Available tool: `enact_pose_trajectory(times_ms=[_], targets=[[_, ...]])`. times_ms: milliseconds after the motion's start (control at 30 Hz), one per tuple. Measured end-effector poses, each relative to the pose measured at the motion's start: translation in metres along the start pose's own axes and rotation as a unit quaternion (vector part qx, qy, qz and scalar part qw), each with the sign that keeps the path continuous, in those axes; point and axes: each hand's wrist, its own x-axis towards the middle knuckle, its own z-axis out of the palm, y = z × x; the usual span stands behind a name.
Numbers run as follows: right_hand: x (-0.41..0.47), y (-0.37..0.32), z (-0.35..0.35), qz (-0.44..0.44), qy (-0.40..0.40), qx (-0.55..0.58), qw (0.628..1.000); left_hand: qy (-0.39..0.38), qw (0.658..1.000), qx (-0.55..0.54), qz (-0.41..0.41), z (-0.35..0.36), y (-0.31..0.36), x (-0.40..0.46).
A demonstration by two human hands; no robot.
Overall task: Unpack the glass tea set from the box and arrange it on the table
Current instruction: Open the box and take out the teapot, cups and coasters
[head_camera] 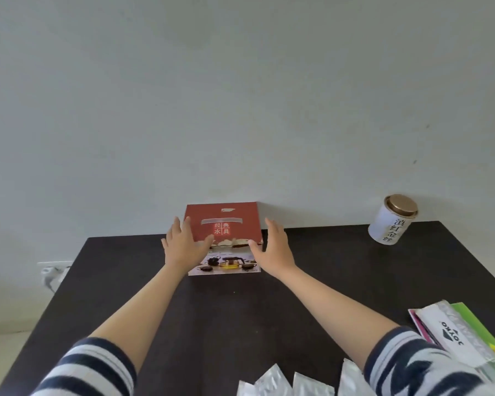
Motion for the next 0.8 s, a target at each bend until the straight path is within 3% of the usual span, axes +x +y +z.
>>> enact_pose_trajectory(times_ms=[133,300,433,533,633,700,800], targets=[[0.000,-0.019,0.031,-0.013,-0.018,-0.054,0.998,-0.097,0.995,-0.011,-0.015,-0.006,-0.030,0.012],[0.005,-0.025,0.054,0.076,0.027,-0.084,0.993,-0.161,0.974,-0.151,-0.045,0.005,-0.033,0.012],[-0.002,-0.020,0.058,-0.056,0.033,-0.161,0.985,-0.148,0.965,-0.208,-0.052,0.013,-0.036,0.012],[-0.009,-0.016,0.063,-0.136,-0.007,-0.196,0.971,-0.132,0.986,-0.097,-0.034,0.015,-0.034,0.006],[-0.012,-0.009,0.066,-0.162,-0.012,-0.225,0.961,-0.091,0.990,0.080,0.065,0.019,-0.032,0.001],[-0.013,-0.005,0.065,-0.183,-0.013,-0.239,0.953,-0.090,0.981,0.122,0.119,0.022,-0.034,0.002],[-0.012,0.002,0.061,-0.217,-0.021,-0.256,0.942,-0.102,0.977,0.132,0.130,0.023,-0.037,0.003]])
